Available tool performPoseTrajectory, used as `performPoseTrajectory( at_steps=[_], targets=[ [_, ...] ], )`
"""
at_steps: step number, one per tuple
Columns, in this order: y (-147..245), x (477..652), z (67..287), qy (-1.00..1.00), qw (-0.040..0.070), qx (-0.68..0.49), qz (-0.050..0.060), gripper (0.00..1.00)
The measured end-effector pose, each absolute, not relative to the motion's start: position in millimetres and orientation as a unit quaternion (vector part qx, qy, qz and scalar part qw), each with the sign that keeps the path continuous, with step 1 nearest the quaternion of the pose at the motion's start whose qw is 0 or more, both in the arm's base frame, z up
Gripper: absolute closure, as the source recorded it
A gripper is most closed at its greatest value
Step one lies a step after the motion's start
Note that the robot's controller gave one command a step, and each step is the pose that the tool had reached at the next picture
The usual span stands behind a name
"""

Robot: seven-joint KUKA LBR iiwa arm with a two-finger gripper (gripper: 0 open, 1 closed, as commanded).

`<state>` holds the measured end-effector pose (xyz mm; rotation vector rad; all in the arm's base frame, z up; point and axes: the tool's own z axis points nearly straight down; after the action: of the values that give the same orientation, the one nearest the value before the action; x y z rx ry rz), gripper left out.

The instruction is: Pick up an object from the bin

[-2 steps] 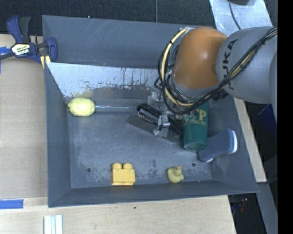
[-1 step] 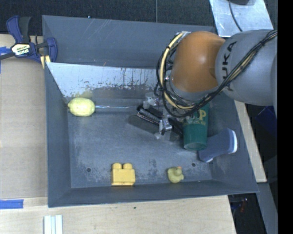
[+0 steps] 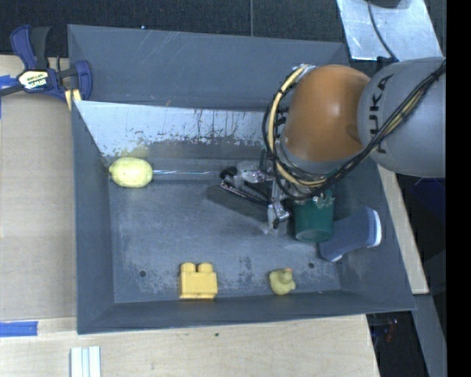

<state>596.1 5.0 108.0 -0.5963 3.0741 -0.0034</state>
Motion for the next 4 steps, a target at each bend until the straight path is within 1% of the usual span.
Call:
performPoseTrajectory(
  at_steps=[1, 2, 3, 4],
  targets=[
    [-18.4, 607.5, 102.7, 0.990, 0.005, -0.138, 0.002, 0.00],
    [-14.7, 605.9, 93.1, 0.986, 0.006, -0.167, -0.001, 0.00],
    [-13.8, 618.6, 82.7, 0.991, 0.004, -0.130, 0.002, 0.00],
    [-14.9, 620.2, 75.4, 0.987, 0.013, -0.161, -0.001, 0.00]
  ],
)
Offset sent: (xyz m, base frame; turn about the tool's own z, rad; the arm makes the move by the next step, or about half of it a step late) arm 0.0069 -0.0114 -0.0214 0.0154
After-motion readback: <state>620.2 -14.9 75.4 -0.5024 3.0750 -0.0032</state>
